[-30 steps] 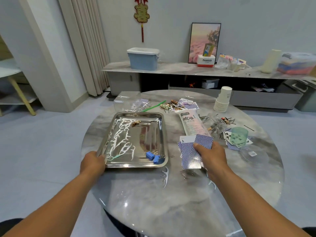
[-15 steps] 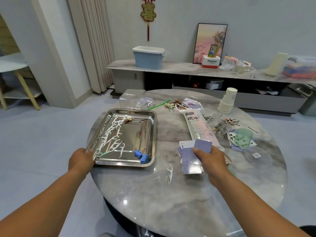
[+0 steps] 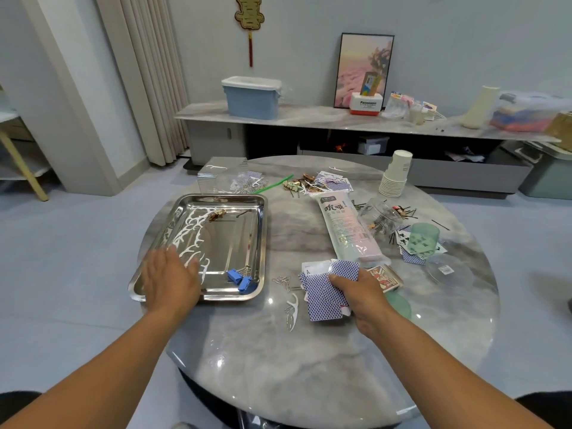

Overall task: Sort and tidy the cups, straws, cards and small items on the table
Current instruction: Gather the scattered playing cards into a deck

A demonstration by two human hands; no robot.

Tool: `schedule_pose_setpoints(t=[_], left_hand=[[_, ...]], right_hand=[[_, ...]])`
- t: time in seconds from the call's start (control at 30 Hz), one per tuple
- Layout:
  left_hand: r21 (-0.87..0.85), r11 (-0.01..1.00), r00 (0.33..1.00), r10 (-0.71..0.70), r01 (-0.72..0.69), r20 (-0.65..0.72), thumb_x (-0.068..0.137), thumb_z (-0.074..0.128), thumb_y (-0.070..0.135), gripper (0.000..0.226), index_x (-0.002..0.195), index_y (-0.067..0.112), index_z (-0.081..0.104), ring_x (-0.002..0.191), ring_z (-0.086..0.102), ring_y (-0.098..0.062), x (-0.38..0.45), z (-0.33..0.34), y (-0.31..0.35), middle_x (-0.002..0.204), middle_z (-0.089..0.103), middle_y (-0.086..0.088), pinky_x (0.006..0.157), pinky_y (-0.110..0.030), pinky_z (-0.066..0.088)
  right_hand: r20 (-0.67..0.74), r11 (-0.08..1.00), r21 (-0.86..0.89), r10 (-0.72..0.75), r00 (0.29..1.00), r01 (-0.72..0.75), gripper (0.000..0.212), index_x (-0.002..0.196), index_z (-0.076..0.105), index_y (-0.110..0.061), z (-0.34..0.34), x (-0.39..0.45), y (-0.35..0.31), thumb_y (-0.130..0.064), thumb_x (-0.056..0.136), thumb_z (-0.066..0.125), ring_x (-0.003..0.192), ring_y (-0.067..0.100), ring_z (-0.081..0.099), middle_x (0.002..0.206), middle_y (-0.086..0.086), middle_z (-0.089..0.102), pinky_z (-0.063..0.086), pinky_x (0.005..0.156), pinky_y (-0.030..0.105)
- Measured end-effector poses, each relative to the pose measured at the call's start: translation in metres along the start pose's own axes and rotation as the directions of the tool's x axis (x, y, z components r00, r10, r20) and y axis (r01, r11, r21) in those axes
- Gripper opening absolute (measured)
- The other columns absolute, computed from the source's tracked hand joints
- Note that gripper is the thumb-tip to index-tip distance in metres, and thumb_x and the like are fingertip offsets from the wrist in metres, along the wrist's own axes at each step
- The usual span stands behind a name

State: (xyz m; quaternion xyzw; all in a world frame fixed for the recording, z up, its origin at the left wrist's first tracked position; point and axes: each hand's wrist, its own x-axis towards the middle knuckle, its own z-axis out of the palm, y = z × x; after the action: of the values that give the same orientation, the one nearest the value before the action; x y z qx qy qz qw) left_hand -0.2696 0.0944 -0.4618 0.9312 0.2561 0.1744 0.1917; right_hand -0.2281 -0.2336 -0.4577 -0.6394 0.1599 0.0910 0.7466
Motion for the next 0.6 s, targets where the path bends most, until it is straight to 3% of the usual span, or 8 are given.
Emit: schedule_pose_setpoints(t=[0.17,0.33,0.43,0.6], left_hand=[[-0.137,0.975,0.969,0.194,-0.174,0.151,0.106,0.037,0.046,0.062,0.154,0.007,0.032,0.154,0.016,-0.028,-0.017,0.018,0.037,0.164,0.027,-0.013,0.125,-0.046,0.016],[-0.042,0.972,0.932,0.235,-0.232,0.276,0.104,0.029,0.055,0.064,0.144,0.007,0.042,0.14,0.038,-0.034,-0.022,0.029,0.048,0.148,0.045,-0.014,0.115,-0.048,0.03],[-0.028,0.971,0.923,0.233,-0.236,0.305,0.104,0.03,0.056,0.062,0.132,0.004,0.049,0.13,0.046,-0.036,-0.019,0.029,0.05,0.135,0.054,-0.016,0.109,-0.049,0.036],[-0.013,0.974,0.911,0.218,-0.228,0.349,0.102,0.026,0.061,0.067,0.13,0.004,0.05,0.127,0.047,-0.034,-0.019,0.03,0.047,0.134,0.055,-0.016,0.109,-0.049,0.037]], right_hand=[[0.013,1.0,-0.015,0.024,1.0,-0.024,0.022,0.106,0.068,-0.012,0.001,0.0,0.004,0.004,0.091,0.068,0.071,0.021,0.075,0.093,0.011,0.076,0.056,0.052,0.029],[0.03,0.999,-0.023,0.026,0.999,-0.025,0.021,0.1,0.068,-0.015,0.001,0.0,0.005,0.004,0.091,0.068,0.063,0.014,0.074,0.082,0.004,0.077,0.055,0.049,0.025],[0.026,0.999,-0.034,0.03,0.999,-0.029,0.021,0.099,0.067,-0.016,0.001,0.0,0.005,0.004,0.091,0.068,0.062,0.012,0.074,0.087,0.007,0.076,0.054,0.048,0.025],[0.014,0.997,-0.066,0.036,0.999,-0.035,0.021,0.102,0.067,-0.018,0.004,0.0,0.003,0.0,0.091,0.07,0.078,0.02,0.075,0.097,0.008,0.076,0.056,0.052,0.027]])
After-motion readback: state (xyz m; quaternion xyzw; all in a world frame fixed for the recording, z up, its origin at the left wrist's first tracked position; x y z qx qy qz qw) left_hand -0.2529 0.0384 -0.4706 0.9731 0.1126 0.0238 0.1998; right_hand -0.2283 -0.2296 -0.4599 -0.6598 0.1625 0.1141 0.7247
